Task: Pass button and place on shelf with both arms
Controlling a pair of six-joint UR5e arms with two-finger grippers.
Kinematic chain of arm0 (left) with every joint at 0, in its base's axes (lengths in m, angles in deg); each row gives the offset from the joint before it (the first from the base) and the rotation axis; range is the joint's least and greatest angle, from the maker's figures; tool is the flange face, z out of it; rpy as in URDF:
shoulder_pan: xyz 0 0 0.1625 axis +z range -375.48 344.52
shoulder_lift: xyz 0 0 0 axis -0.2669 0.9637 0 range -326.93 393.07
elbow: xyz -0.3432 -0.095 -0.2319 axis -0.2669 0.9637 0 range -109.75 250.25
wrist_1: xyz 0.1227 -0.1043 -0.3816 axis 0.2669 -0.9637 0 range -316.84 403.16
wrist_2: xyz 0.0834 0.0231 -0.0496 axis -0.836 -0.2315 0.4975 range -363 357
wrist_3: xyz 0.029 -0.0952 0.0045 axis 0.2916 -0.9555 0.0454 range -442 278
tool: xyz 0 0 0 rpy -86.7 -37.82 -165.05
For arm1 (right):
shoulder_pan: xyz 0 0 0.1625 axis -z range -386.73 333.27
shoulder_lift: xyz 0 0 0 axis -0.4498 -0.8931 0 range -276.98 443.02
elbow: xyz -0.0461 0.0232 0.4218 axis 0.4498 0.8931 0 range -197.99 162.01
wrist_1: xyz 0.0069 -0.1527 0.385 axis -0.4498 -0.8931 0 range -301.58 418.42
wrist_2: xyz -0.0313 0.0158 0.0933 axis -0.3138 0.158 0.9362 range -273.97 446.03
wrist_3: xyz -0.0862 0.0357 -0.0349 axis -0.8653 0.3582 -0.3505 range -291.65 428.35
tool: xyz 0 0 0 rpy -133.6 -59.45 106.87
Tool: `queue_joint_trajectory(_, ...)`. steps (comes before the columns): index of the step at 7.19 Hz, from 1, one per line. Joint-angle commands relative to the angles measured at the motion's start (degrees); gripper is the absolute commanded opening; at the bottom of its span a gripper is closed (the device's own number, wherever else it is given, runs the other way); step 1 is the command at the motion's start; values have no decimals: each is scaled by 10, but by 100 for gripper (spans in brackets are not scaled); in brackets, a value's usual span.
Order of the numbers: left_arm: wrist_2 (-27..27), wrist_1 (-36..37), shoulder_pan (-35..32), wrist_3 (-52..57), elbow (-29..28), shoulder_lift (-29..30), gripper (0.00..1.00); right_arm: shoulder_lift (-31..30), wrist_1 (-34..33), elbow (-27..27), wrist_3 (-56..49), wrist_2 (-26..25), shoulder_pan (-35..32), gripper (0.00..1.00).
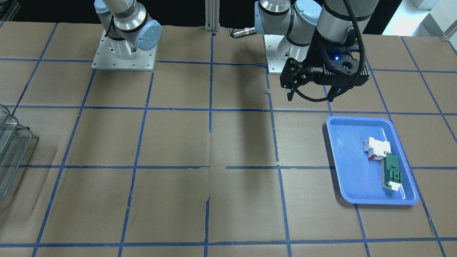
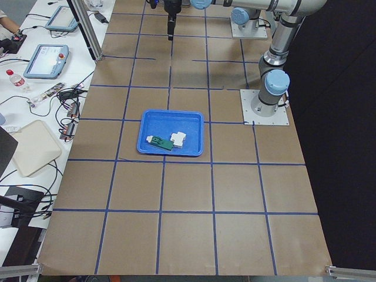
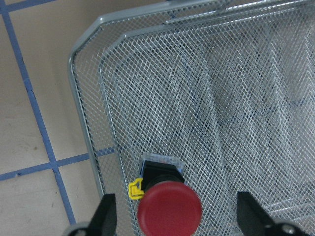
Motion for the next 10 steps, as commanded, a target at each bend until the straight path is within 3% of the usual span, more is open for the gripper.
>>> queue_joint_trajectory(1,0,1,0,0,-1,0,100,-27,58,11,-1,-2,-3,100)
queue_joint_trajectory(2,-1,0,0,0,0,0,100,-73,112,6,1,6,-12,100)
queue_joint_trajectory(4,0,1,3,0,-1,1,100,-151,145,-22,41,4,-135,100)
queue_joint_trajectory(7,20,-8,14,-1,-1,-2,100,-271,142,-168,119,6,-291,100)
queue_joint_trajectory(8,20,-3,18,6,-1,-1,100,-289,141,-189,122,8,-326,100)
queue_joint_trajectory(10,19,0,19,7,0,-1,100,-298,146,-178,129,7,-345,100)
